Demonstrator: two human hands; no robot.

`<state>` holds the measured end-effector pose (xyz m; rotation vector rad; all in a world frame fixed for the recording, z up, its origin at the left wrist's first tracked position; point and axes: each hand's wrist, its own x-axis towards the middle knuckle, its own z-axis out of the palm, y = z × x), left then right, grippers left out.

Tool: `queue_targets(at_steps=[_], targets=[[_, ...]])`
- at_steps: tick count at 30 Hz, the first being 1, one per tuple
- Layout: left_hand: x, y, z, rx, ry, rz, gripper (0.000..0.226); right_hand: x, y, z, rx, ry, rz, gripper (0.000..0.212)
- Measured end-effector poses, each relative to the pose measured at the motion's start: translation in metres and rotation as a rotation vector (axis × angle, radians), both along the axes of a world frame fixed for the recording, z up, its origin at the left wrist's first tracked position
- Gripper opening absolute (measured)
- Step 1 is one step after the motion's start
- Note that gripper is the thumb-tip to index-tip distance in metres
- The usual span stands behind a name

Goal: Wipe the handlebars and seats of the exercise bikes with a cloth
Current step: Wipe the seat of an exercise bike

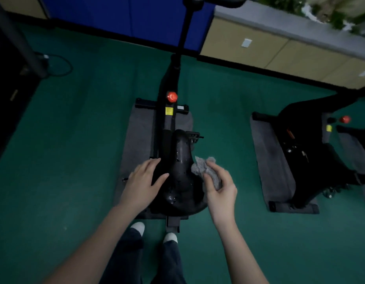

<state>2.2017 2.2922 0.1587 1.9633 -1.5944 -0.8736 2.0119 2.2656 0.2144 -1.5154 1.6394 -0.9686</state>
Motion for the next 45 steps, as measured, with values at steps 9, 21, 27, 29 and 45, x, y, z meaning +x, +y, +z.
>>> queue_targets(at_steps=[9,21,27,29,45], targets=[[-0.03,-0.008,-0.027,-0.081,0.198,0.298,0.061,0.026,-0.095,-0.022,-0.332,0.248,0.487,0.027],[-0.03,0.002,-0.044,-0.118,0.391,0.367,0.058,0.042,-0.129,-0.053,-0.413,0.549,1.11,0.015],[-0.028,0.009,-0.042,-0.118,0.392,0.346,0.053,0.025,-0.122,-0.059,-0.422,0.446,1.082,0.025],[-0.027,0.008,-0.044,-0.115,0.395,0.339,0.053,0.032,-0.122,-0.059,-0.382,0.385,0.937,0.026],[-0.021,-0.004,-0.05,-0.087,0.444,0.29,0.05,0.069,-0.172,-0.047,-0.165,0.492,0.964,0.019]])
